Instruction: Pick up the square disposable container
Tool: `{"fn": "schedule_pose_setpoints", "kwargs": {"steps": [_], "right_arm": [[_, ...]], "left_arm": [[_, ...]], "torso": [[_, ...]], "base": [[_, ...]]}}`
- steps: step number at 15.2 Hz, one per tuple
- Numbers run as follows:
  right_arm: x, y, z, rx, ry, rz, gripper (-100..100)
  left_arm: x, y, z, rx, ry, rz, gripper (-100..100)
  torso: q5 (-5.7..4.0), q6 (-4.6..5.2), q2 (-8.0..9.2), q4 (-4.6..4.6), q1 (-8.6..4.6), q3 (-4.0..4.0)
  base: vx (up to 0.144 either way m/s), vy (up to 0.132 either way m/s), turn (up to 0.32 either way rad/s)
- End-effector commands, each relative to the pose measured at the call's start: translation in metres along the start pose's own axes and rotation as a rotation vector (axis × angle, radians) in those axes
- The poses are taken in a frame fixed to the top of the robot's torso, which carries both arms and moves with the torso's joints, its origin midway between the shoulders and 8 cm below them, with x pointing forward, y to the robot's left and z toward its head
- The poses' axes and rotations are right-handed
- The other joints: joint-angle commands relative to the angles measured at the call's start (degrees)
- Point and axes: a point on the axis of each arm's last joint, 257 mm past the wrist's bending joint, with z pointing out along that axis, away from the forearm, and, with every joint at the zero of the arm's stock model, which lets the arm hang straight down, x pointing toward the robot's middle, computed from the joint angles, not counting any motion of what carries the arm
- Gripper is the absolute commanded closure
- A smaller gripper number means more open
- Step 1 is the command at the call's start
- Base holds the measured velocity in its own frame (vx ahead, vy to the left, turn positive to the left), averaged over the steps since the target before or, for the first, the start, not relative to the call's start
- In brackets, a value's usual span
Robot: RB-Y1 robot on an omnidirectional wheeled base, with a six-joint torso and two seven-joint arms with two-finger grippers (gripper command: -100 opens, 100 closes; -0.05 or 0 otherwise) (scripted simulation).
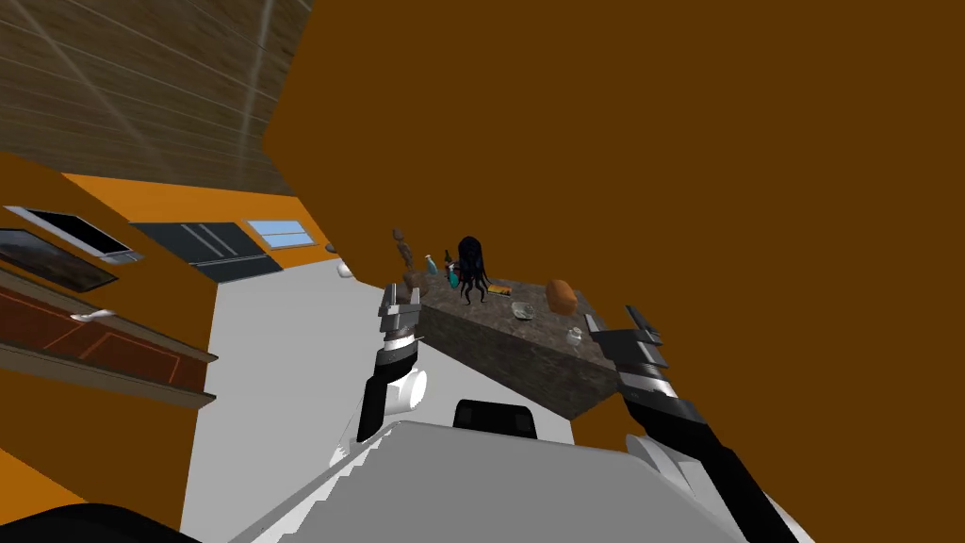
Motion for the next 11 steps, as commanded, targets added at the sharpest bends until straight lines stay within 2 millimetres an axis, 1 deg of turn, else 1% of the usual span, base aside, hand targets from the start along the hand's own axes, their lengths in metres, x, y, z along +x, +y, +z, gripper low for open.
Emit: {"fn": "schedule_pose_setpoints", "kwargs": {"steps": [1,2,3,4,5,6,8,9,10,11], "right_arm": [[-0.006,-0.002,-0.003,0.013,-0.012,0.039,-100],[-0.020,-0.008,-0.011,0.050,-0.047,0.065,-100],[-0.020,-0.008,-0.011,0.049,-0.048,0.084,-100],[-0.020,-0.008,-0.011,0.049,-0.048,0.101,-100],[-0.034,-0.015,-0.021,0.084,-0.088,0.124,-100],[-0.034,-0.015,-0.021,0.083,-0.088,0.146,-100],[-0.034,-0.015,-0.021,0.083,-0.089,0.166,-100],[-0.049,-0.021,-0.031,0.116,-0.133,0.204,-100],[-0.049,-0.021,-0.031,0.115,-0.134,0.220,-100],[-0.049,-0.021,-0.031,0.114,-0.135,0.235,-100]], "left_arm": [[0.000,0.000,0.000,0.000,0.000,0.000,0],[0.000,0.000,0.000,0.000,0.000,0.000,0],[0.000,0.000,0.000,0.000,0.000,0.000,0],[0.000,0.000,0.000,0.000,0.000,0.000,0],[0.000,0.000,0.000,0.000,0.000,0.000,0],[0.000,0.000,0.000,0.000,0.000,0.000,0],[0.000,0.000,0.000,0.000,0.000,0.000,0],[0.000,0.000,0.000,0.000,0.000,0.000,0],[0.000,0.000,0.000,0.000,0.000,0.000,0],[0.000,0.000,0.000,0.000,0.000,0.000,0]], "torso": [[0.00,0.00,0.00,0.00,0.00,0.00],[-0.01,0.02,0.01,0.00,-0.03,0.00],[-0.01,-0.01,0.01,0.00,-0.02,0.00],[0.00,-0.01,0.01,0.00,-0.01,0.00],[-0.01,0.02,0.01,0.00,-0.02,0.01],[0.00,-0.01,0.00,0.00,-0.01,0.00],[-0.01,0.02,-0.01,0.00,-0.02,-0.01],[-0.01,0.03,0.01,0.00,-0.05,0.01],[-0.01,-0.01,0.02,0.00,-0.02,0.01],[0.00,-0.01,0.01,0.00,-0.01,0.00]], "base": [[0.013,0.013,0.073],[0.016,0.023,0.204],[0.017,0.024,0.232],[0.013,0.014,0.083],[0.022,0.026,0.222],[0.028,0.025,0.228],[0.014,0.009,0.020],[0.014,0.023,0.209],[0.020,0.023,0.257],[0.016,0.010,0.090]]}}
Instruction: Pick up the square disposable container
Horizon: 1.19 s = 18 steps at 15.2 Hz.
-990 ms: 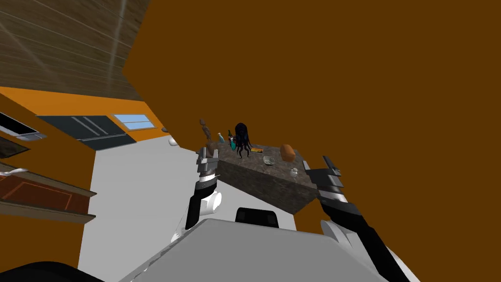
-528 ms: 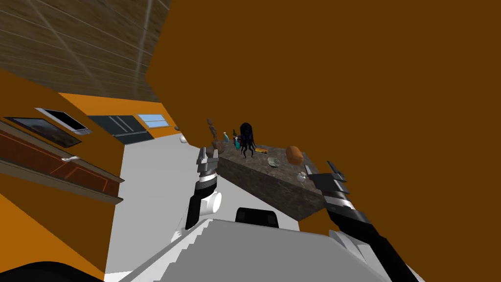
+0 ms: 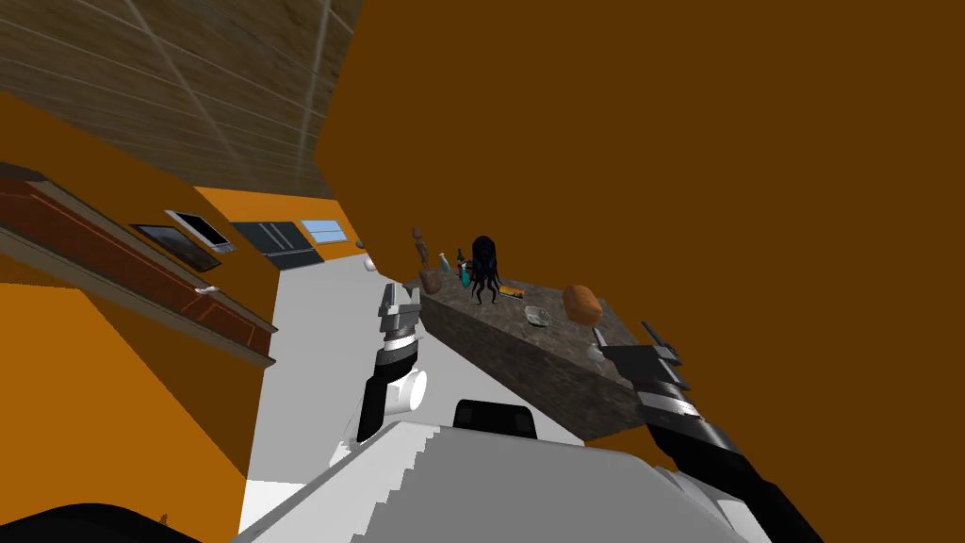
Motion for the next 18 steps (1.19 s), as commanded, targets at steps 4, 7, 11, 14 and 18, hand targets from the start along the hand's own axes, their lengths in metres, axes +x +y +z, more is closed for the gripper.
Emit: {"fn": "schedule_pose_setpoints", "kwargs": {"steps": [4,7,11,14,18], "right_arm": [[-0.020,-0.005,-0.010,0.032,-0.057,0.097,-100],[-0.037,-0.008,-0.020,0.056,-0.110,0.171,-100],[-0.054,-0.010,-0.032,0.075,-0.166,0.246,-100],[-0.071,-0.013,-0.045,0.091,-0.225,0.305,-100],[-0.088,-0.014,-0.059,0.100,-0.287,0.385,-100]], "left_arm": [[0.000,0.000,0.000,0.000,0.000,0.000,0],[0.000,0.000,0.000,0.000,0.000,0.000,0],[0.000,0.000,0.000,0.000,0.000,0.000,0],[0.000,0.000,0.000,0.000,0.000,0.000,0],[0.000,0.000,0.000,0.000,0.000,0.000,0]], "torso": [[0.01,0.00,-0.01,0.00,0.02,-0.01],[0.00,-0.03,-0.01,0.00,0.02,-0.01],[0.00,-0.02,-0.01,0.00,0.02,0.00],[0.00,-0.04,0.00,0.00,0.02,0.00],[0.00,-0.02,0.01,0.00,0.02,0.01]], "base": [[0.019,0.018,0.134],[0.020,0.017,0.194],[0.018,0.015,0.135],[0.020,0.016,0.179],[0.019,0.016,0.139]]}}
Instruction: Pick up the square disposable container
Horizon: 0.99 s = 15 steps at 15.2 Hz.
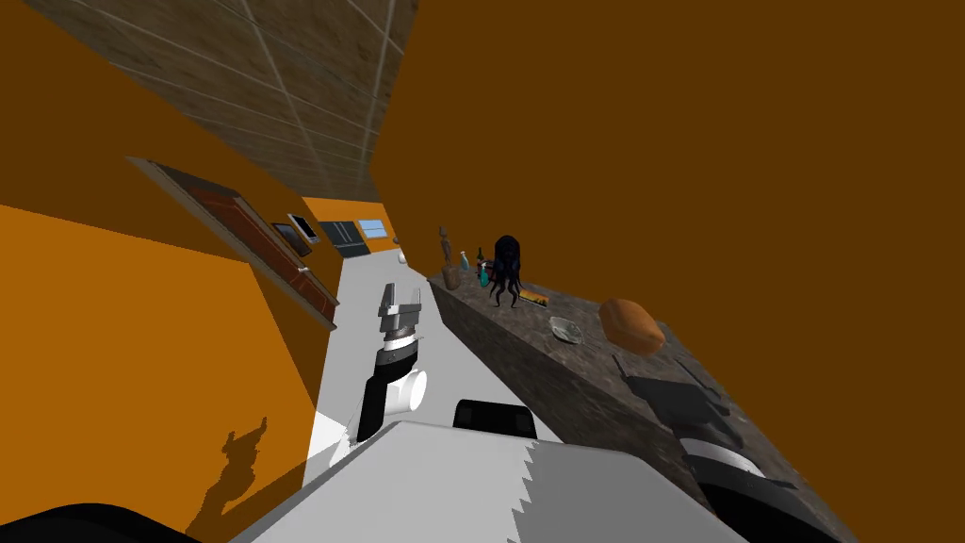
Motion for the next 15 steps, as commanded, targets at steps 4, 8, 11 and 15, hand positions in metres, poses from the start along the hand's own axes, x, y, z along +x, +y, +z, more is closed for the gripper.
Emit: {"fn": "schedule_pose_setpoints", "kwargs": {"steps": [4,8,11,15], "right_arm": [[-0.025,0.004,-0.012,0.006,-0.080,0.114,-100],[-0.044,0.009,-0.023,0.004,-0.141,0.197,-100],[-0.061,0.013,-0.036,-0.002,-0.201,0.262,-100],[-0.078,0.018,-0.049,-0.015,-0.261,0.349,-100]], "left_arm": [[0.000,0.000,0.000,0.000,0.000,0.000,0],[0.000,0.000,0.000,0.000,0.000,0.000,0],[0.000,0.000,0.000,0.000,0.000,0.000,0],[0.000,0.000,0.000,0.000,0.000,0.000,0]], "torso": [[-0.01,0.01,0.00,0.00,-0.03,0.00],[-0.01,0.01,0.00,0.00,-0.03,0.00],[-0.01,0.05,0.01,0.00,-0.04,0.00],[-0.01,0.05,0.01,0.00,-0.04,0.00]], "base": [[0.022,0.013,0.151],[0.022,0.012,0.142],[0.021,0.011,0.122],[0.023,0.011,0.145]]}}
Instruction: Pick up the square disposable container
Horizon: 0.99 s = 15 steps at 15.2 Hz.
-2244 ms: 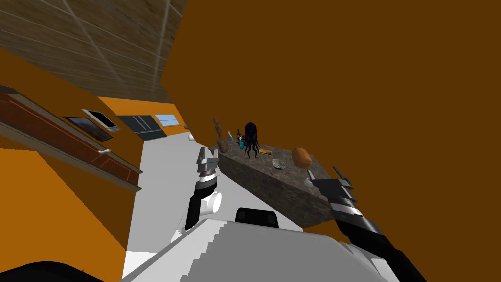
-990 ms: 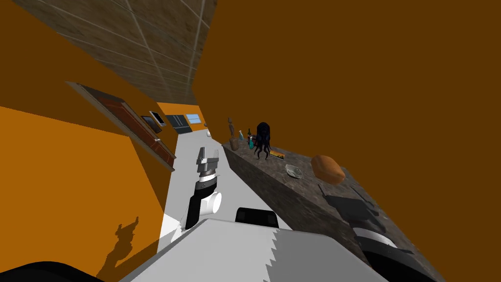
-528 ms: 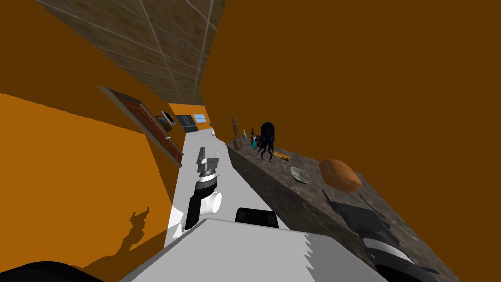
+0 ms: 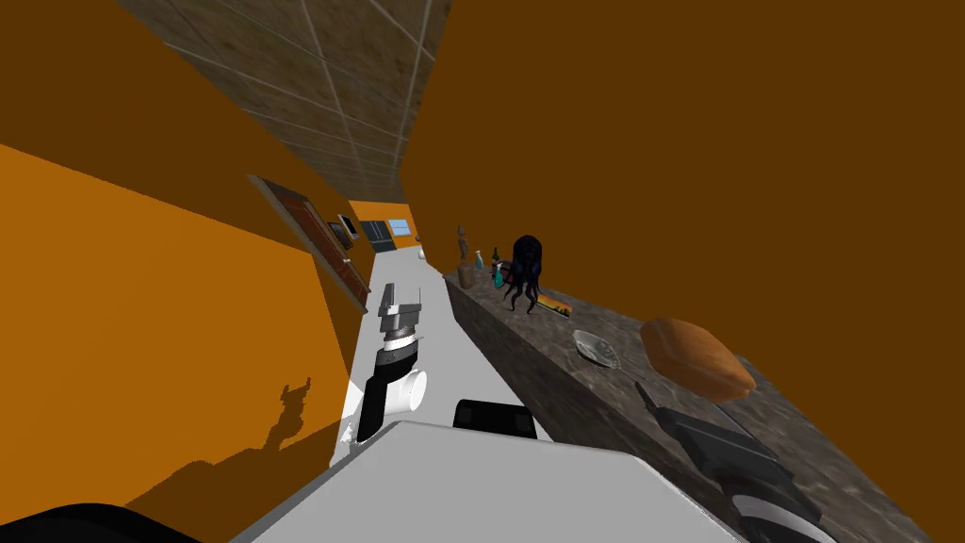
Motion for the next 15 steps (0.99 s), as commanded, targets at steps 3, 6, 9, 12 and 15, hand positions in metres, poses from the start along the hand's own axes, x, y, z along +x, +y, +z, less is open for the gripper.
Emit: {"fn": "schedule_pose_setpoints", "kwargs": {"steps": [3,6,9,12,15], "right_arm": [[-0.012,0.009,-0.006,-0.010,-0.041,0.090,-100],[-0.029,0.019,-0.016,-0.029,-0.096,0.153,-100],[-0.044,0.029,-0.028,-0.052,-0.149,0.219,-100],[-0.044,0.029,-0.028,-0.056,-0.148,0.275,-100],[-0.059,0.039,-0.040,-0.085,-0.198,0.350,-100]], "left_arm": [[0.000,0.000,0.000,0.000,0.000,0.000,0],[0.000,0.000,0.000,0.000,0.000,0.000,0],[0.000,0.000,0.000,0.000,0.000,0.000,0],[0.000,0.000,0.000,0.000,0.000,0.000,0],[0.000,0.000,0.000,0.000,0.000,0.000,0]], "torso": [[0.00,0.03,-0.02,0.00,-0.01,-0.01],[0.00,-0.01,0.02,0.01,-0.01,0.01],[-0.01,0.04,0.01,0.00,-0.03,0.00],[-0.01,0.03,-0.03,0.00,-0.03,-0.02],[0.01,0.00,-0.03,0.00,0.02,-0.02]], "base": [[0.023,0.009,0.135],[0.017,0.012,0.168],[0.021,0.005,0.106],[0.025,0.005,0.123],[0.028,0.016,0.189]]}}
